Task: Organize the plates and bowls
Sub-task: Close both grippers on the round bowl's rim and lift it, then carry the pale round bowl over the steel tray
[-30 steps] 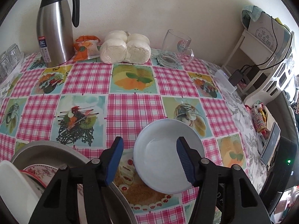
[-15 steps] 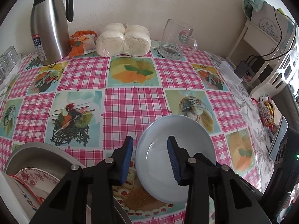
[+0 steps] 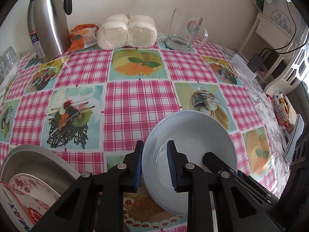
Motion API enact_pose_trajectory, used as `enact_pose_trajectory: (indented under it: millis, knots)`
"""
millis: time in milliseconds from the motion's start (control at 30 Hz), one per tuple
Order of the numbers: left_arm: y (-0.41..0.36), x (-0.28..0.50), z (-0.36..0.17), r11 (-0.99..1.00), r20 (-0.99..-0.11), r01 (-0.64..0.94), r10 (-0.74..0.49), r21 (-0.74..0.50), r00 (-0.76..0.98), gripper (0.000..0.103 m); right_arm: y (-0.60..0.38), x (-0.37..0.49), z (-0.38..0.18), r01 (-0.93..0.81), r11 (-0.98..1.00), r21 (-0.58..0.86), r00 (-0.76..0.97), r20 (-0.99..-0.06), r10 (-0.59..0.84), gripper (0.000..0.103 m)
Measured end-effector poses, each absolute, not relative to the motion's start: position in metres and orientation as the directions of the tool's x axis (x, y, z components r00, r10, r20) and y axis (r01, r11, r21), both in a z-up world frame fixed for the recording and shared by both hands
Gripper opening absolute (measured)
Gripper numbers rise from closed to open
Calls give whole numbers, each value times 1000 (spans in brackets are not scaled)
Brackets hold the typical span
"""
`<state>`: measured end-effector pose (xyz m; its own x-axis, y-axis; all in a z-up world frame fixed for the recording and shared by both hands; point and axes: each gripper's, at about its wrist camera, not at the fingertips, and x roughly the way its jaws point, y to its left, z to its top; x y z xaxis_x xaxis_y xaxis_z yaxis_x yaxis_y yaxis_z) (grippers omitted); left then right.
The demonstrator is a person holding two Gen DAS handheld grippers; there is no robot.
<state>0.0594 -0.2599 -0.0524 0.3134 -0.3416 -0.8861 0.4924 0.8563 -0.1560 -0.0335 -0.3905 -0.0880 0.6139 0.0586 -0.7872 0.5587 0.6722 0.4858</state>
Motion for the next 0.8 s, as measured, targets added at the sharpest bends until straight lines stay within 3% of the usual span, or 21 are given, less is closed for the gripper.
enact_pose_trajectory:
  millis: [267,467,800]
  knots:
    - [-265,59,-53,849,-897,508,-330,-146,294,25,-390,-30,-90,550,677,489,620,-782,62,28]
    - [-264,58,-53,840,-897,512,-354,-181,265,20,-389,-27,-92,541,672,506,615,-783,94,22]
    - [-256,60,-48,838,-889,488,-395,-245,231,20,-386,-31,-87,548,661,512,604,-789,110,23]
